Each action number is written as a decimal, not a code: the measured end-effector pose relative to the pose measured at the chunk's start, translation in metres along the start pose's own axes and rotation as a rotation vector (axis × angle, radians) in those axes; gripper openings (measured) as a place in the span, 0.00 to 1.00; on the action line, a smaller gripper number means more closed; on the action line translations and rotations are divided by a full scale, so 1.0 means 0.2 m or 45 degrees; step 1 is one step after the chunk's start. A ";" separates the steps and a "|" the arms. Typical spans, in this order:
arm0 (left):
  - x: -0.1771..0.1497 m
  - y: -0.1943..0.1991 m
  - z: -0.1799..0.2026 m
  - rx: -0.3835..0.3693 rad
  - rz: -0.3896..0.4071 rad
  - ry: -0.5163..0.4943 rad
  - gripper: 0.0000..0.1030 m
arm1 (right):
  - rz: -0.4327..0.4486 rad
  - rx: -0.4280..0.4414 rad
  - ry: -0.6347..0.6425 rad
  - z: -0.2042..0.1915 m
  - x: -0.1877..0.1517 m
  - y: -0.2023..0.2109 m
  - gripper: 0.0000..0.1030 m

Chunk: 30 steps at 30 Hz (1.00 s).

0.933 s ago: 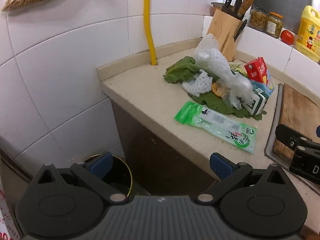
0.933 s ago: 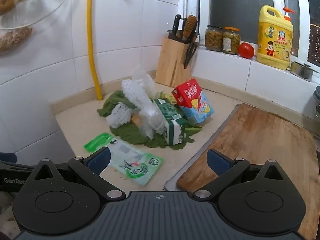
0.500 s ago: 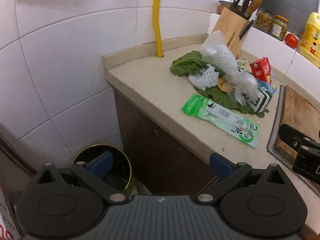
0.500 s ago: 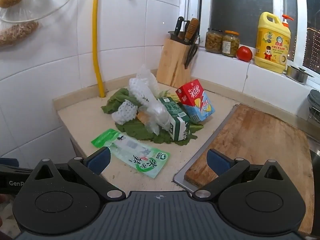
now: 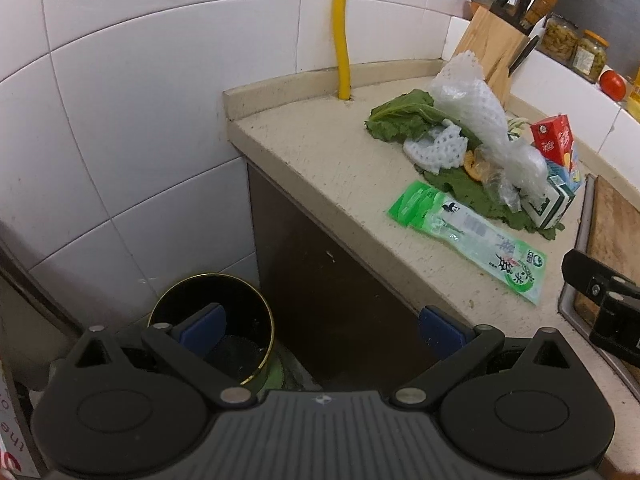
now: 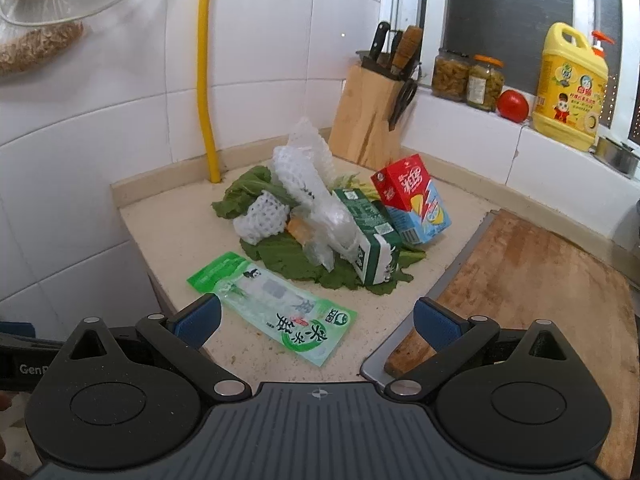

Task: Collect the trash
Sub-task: 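Move both tools toward the trash pile on the counter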

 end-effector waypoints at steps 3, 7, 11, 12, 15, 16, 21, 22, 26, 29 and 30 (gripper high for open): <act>0.00 -0.01 -0.01 0.006 -0.011 0.004 0.96 | -0.023 0.011 -0.004 0.00 -0.01 -0.02 1.00; -0.01 -0.03 -0.03 0.016 -0.022 0.012 0.96 | -0.034 0.018 0.001 -0.01 -0.01 -0.04 1.00; -0.01 -0.03 -0.05 0.021 -0.029 0.019 0.96 | -0.049 0.024 0.008 -0.03 -0.01 -0.05 1.00; -0.01 -0.03 -0.05 0.024 -0.030 0.020 0.96 | -0.052 0.026 0.009 -0.04 -0.01 -0.06 1.00; -0.02 -0.03 -0.07 0.029 -0.033 0.026 0.96 | -0.058 0.034 0.008 -0.05 -0.01 -0.06 1.00; -0.02 -0.03 -0.08 0.031 -0.034 0.029 0.96 | -0.057 0.037 0.007 -0.06 -0.01 -0.06 1.00; -0.04 -0.03 -0.10 0.037 -0.042 0.040 0.96 | -0.056 0.053 0.018 -0.10 -0.01 -0.05 1.00; -0.04 -0.03 -0.11 0.038 -0.044 0.043 0.96 | -0.059 0.058 0.023 -0.11 -0.02 -0.05 1.00; -0.04 -0.03 -0.12 0.042 -0.047 0.048 0.96 | -0.066 0.064 0.035 -0.13 -0.03 -0.05 1.00; -0.05 -0.03 -0.13 0.043 -0.049 0.050 0.96 | -0.067 0.066 0.033 -0.13 -0.03 -0.05 1.00; -0.05 -0.03 -0.13 0.044 -0.049 0.049 0.96 | -0.067 0.066 0.032 -0.13 -0.03 -0.05 1.00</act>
Point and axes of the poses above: each gripper's, at about its wrist camera, not at the fingertips, and y roughly against the way its jaws point, z to its right, x to its top, the point moved 5 cm from there along -y, roughly the way its jaws point, and after that the axes turned 15 degrees about x, right-handed, at the moved point
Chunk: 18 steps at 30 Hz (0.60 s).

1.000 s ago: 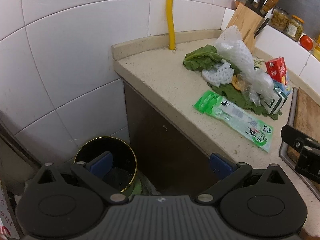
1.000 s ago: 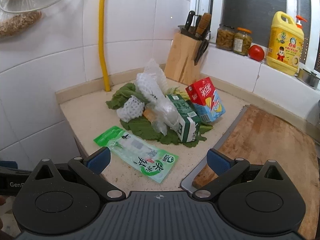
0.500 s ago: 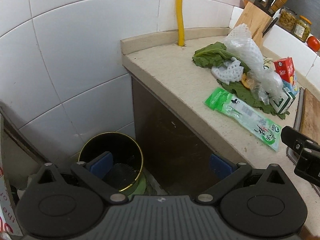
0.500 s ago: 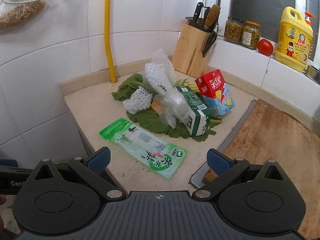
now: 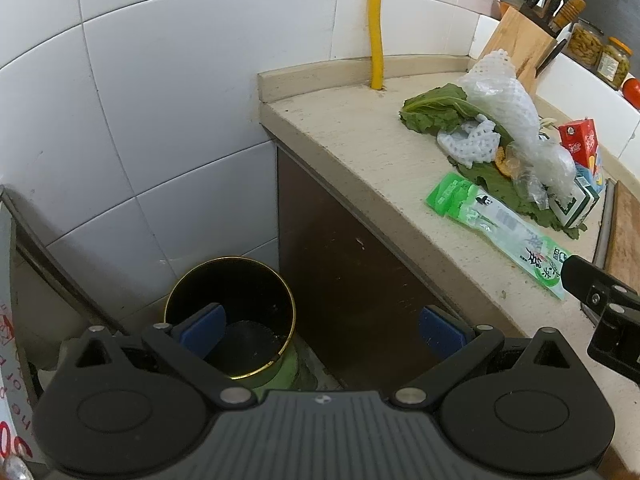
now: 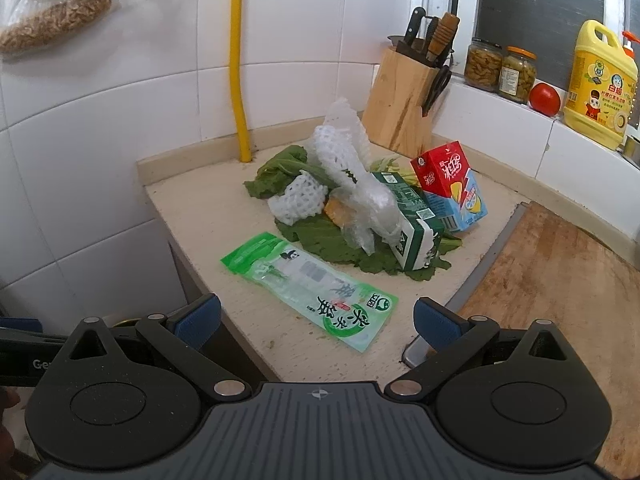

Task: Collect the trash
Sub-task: 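Move both tools toward the trash pile on the counter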

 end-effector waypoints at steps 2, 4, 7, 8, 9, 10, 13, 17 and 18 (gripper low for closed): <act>0.00 0.00 0.00 0.000 -0.001 0.001 0.96 | -0.002 0.003 -0.001 0.00 0.00 0.00 1.00; 0.00 0.00 -0.01 0.001 -0.002 0.005 0.96 | -0.001 0.006 0.002 -0.01 0.00 0.00 1.00; 0.00 0.00 -0.01 0.003 -0.003 0.009 0.96 | -0.001 0.007 0.005 -0.01 0.00 -0.01 1.00; 0.00 0.00 -0.01 0.003 -0.005 0.010 0.96 | -0.001 0.008 0.006 -0.01 0.00 -0.01 1.00; 0.00 -0.01 -0.01 0.002 -0.005 0.010 0.96 | -0.003 0.009 0.007 -0.01 0.00 -0.01 1.00; 0.00 -0.01 -0.01 0.003 -0.006 0.010 0.96 | -0.003 0.009 0.008 -0.01 0.00 -0.01 1.00; 0.00 -0.01 -0.01 0.001 -0.008 0.012 0.96 | -0.008 0.011 0.010 -0.02 0.00 -0.02 1.00; 0.00 -0.01 -0.02 -0.001 -0.010 0.015 0.96 | -0.017 0.016 0.019 -0.03 0.00 -0.03 1.00; 0.00 -0.01 -0.02 0.000 -0.009 0.015 0.96 | -0.017 0.016 0.020 -0.03 0.00 -0.03 1.00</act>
Point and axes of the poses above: each gripper's, at about its wrist camera, not at the fingertips, and y roughly against the way its jaws point, z to its right, x to its top, the point moved 5 cm from there along -y, roughly the way its jaws point, and after that the axes turned 15 degrees about x, right-handed, at the moved point
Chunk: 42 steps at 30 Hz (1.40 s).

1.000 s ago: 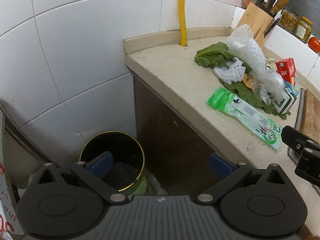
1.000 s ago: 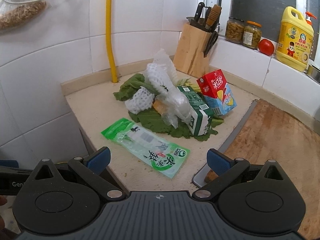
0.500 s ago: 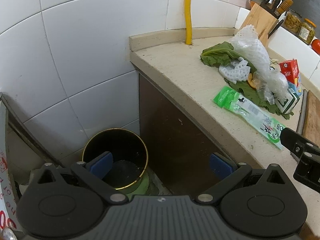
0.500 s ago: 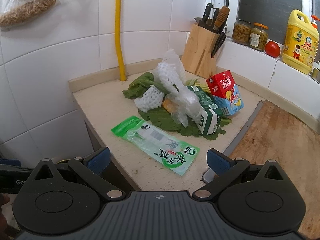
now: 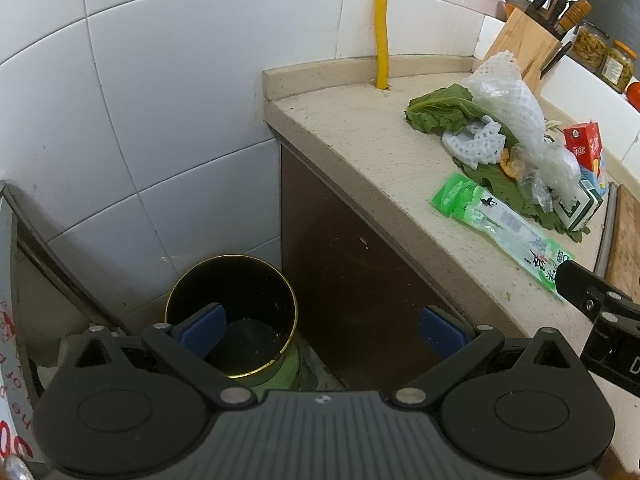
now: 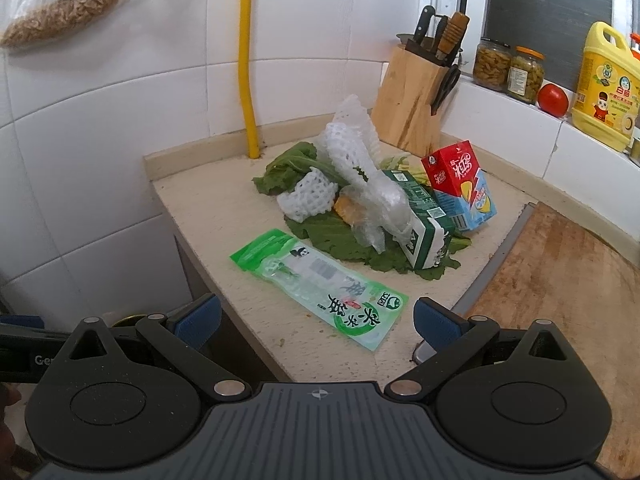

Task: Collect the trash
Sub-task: 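Move both tools toward the trash pile on the counter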

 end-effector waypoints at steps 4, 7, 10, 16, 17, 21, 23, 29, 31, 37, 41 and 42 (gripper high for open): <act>0.00 -0.01 0.00 0.003 -0.002 0.003 0.96 | 0.000 0.005 0.002 0.00 0.00 -0.01 1.00; 0.00 -0.01 -0.01 0.003 -0.008 0.006 0.96 | -0.006 0.009 0.006 -0.01 0.00 -0.02 1.00; 0.01 -0.02 -0.01 0.002 -0.010 0.005 0.96 | -0.014 0.014 0.010 -0.01 0.01 -0.03 1.00; 0.01 -0.03 -0.02 -0.003 -0.015 0.003 0.96 | -0.020 0.019 0.017 -0.02 0.01 -0.04 1.00; 0.01 -0.03 -0.02 -0.004 -0.015 0.003 0.96 | -0.020 0.020 0.018 -0.03 0.01 -0.04 1.00; 0.01 -0.03 -0.02 -0.007 -0.017 0.001 0.96 | -0.022 0.020 0.021 -0.03 0.00 -0.05 1.00; 0.01 -0.04 -0.02 -0.007 -0.016 0.002 0.96 | -0.023 0.019 0.023 -0.04 0.01 -0.05 1.00; 0.01 -0.04 -0.02 -0.017 -0.017 -0.011 0.96 | -0.022 0.015 0.021 -0.05 0.01 -0.05 1.00; 0.01 -0.04 -0.01 -0.028 -0.023 -0.015 0.96 | -0.022 0.015 0.017 -0.05 0.01 -0.05 1.00; 0.01 -0.04 0.05 -0.064 -0.027 -0.049 0.96 | -0.031 -0.005 0.010 -0.03 -0.01 -0.04 1.00; 0.04 -0.03 0.08 -0.069 0.005 -0.060 0.96 | -0.028 -0.016 0.004 0.03 0.02 -0.05 1.00; 0.05 -0.03 0.10 -0.065 0.013 -0.064 0.96 | -0.023 -0.017 0.004 0.04 0.03 -0.05 1.00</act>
Point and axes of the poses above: each gripper's, at about its wrist camera, not at the fingertips, and y roughly against the way its jaws point, z to its right, x to its top, the point moved 5 cm from there along -y, roughly the way its jaws point, and after that the axes turned 15 degrees about x, right-handed, at the moved point
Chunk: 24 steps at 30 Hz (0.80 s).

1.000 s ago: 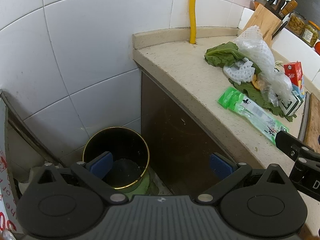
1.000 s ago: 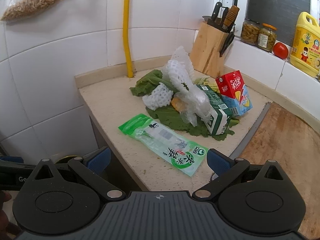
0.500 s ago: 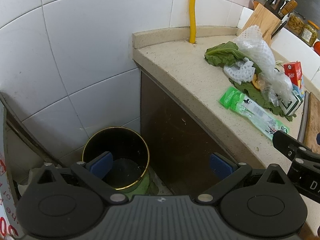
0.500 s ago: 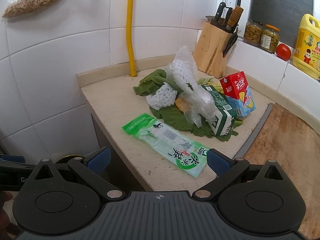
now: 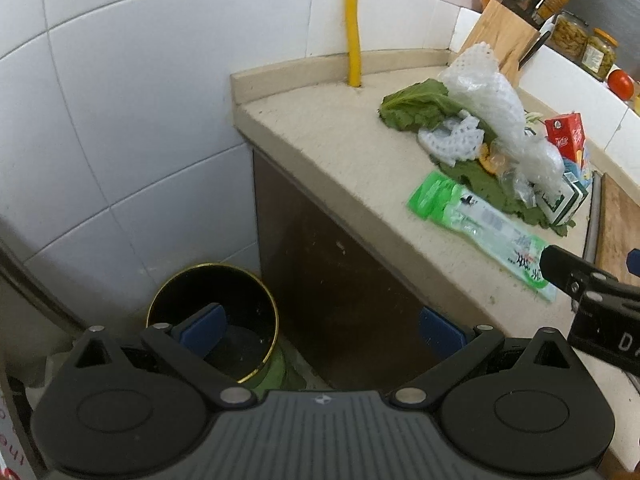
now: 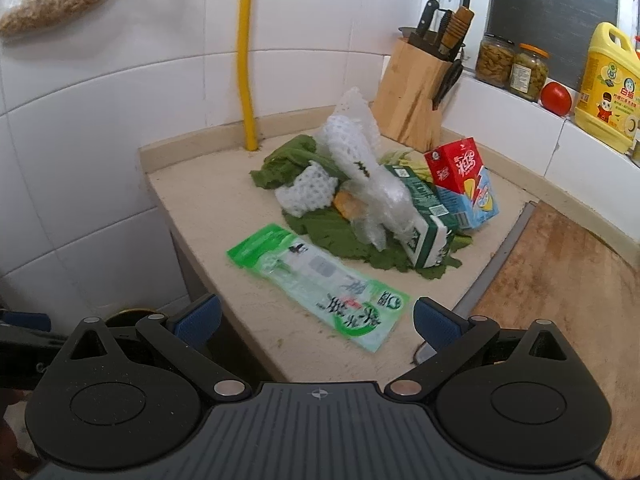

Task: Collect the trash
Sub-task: 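Move both tools toward the trash pile on the counter, then close left tool on a clear plastic bag while right tool grasps another plastic bag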

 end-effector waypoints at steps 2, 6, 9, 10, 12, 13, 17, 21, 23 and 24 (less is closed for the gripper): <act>0.02 0.00 0.02 0.011 0.013 -0.005 0.96 | 0.009 -0.002 0.000 0.03 0.02 -0.01 1.00; 0.06 -0.02 0.09 0.019 0.021 -0.022 0.96 | 0.009 0.012 -0.007 0.08 0.05 -0.04 1.00; 0.08 -0.03 0.15 0.009 0.022 -0.035 0.96 | 0.008 0.016 0.002 0.13 0.07 -0.07 1.00; 0.09 -0.04 0.17 0.007 0.021 -0.043 0.96 | 0.007 0.017 0.006 0.14 0.08 -0.08 1.00; 0.10 -0.05 0.22 0.007 0.020 -0.066 0.96 | 0.006 0.014 0.017 0.17 0.10 -0.09 1.00; 0.10 -0.06 0.24 0.004 0.016 -0.078 0.96 | 0.006 0.011 0.024 0.19 0.10 -0.10 1.00; 0.12 -0.08 0.31 -0.012 0.004 -0.094 0.96 | 0.001 0.007 0.048 0.26 0.13 -0.14 1.00; 0.15 -0.11 0.37 -0.008 -0.009 -0.108 0.96 | -0.002 0.013 0.057 0.32 0.15 -0.17 1.00; 0.16 -0.12 0.39 -0.011 -0.026 -0.112 0.96 | 0.000 0.019 0.058 0.34 0.17 -0.19 1.00; 0.17 -0.13 0.41 -0.015 -0.031 -0.116 0.96 | 0.001 0.022 0.060 0.36 0.17 -0.19 1.00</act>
Point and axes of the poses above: each gripper's, at about its wrist camera, not at the fingertips, and y roughly against the way its jaws point, z to its right, x to its top, the point moved 5 cm from there along -y, roughly the way its jaws point, and after that the axes turned 15 degrees about x, right-handed, at the moved point
